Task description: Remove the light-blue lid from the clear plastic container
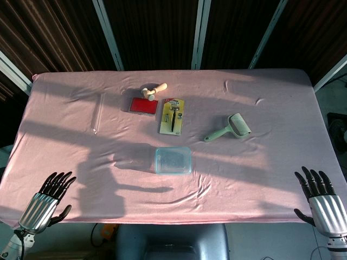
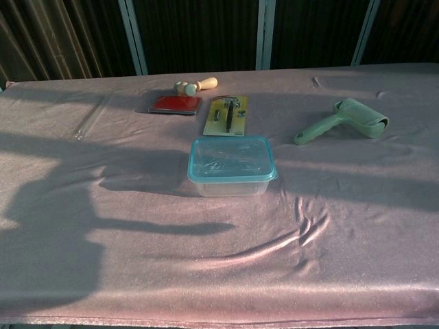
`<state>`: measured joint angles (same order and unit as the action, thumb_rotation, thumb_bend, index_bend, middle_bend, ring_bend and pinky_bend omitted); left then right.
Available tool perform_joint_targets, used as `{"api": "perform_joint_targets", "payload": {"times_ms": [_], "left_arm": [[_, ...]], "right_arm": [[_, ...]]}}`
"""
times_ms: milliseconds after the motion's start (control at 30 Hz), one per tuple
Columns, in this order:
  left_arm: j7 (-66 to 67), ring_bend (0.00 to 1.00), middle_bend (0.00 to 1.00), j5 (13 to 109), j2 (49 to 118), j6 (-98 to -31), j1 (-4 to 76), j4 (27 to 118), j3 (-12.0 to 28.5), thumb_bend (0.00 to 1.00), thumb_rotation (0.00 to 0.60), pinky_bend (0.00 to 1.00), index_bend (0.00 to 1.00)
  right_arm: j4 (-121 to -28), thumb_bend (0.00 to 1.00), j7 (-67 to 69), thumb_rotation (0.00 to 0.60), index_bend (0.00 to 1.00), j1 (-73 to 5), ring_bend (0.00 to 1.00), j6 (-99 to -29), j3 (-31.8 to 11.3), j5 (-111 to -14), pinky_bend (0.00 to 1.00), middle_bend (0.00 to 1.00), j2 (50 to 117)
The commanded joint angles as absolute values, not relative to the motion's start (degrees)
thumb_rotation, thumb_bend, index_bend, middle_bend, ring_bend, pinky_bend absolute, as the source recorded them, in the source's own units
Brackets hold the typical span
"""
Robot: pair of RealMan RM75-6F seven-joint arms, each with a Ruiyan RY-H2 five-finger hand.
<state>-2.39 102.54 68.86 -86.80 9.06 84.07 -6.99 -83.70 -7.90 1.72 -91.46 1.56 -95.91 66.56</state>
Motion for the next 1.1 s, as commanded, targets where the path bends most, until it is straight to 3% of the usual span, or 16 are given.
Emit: {"api": "perform_joint_targets", "payload": {"times_ms": [33, 200, 367, 667, 1100], "left_arm": [[-4.3, 0.00, 0.00, 103.3, 69.0, -87.4, 9.2, 83.9, -7.2, 0.31, 0.600, 0.00, 0.00], [-7.5, 0.00, 0.00, 107.9, 71.9, -87.1, 11.3, 81.7, -8.1, 0.27, 0.600, 0.00, 0.00], [-14.2, 0.00, 0.00, 114.9, 74.9, -80.4, 19.5, 83.1, -9.4, 0.25, 0.600, 0.00, 0.00], [-12.0, 0.00, 0.00, 110.6, 83.5, -68.6, 30.2, 88.5, -1.7, 0.25, 0.600, 0.00, 0.00], [-3.3, 0.00, 0.00, 98.7, 96.4, -56.4, 38.2, 80.5, 5.2, 0.25, 0.600, 0.00, 0.00]], "right_arm": [[-83.7, 0.15, -8.4, 0.600, 0.00, 1.6, 0.00, -91.1, 1.7, -95.9, 0.00, 0.00, 66.8], [-84.2, 0.15, -7.6, 0.600, 0.00, 1.6, 0.00, -91.3, 2.2, -96.7, 0.00, 0.00, 66.3], [-84.1, 0.15, -7.6, 0.600, 0.00, 1.3, 0.00, -90.4, 2.7, -97.1, 0.00, 0.00, 66.1], [-84.5, 0.15, -7.5, 0.600, 0.00, 0.7, 0.00, -88.6, 3.3, -97.2, 0.00, 0.00, 65.7], [-85.1, 0.15, -6.3, 0.600, 0.00, 0.3, 0.00, -87.6, 3.0, -95.8, 0.00, 0.00, 64.9]]}}
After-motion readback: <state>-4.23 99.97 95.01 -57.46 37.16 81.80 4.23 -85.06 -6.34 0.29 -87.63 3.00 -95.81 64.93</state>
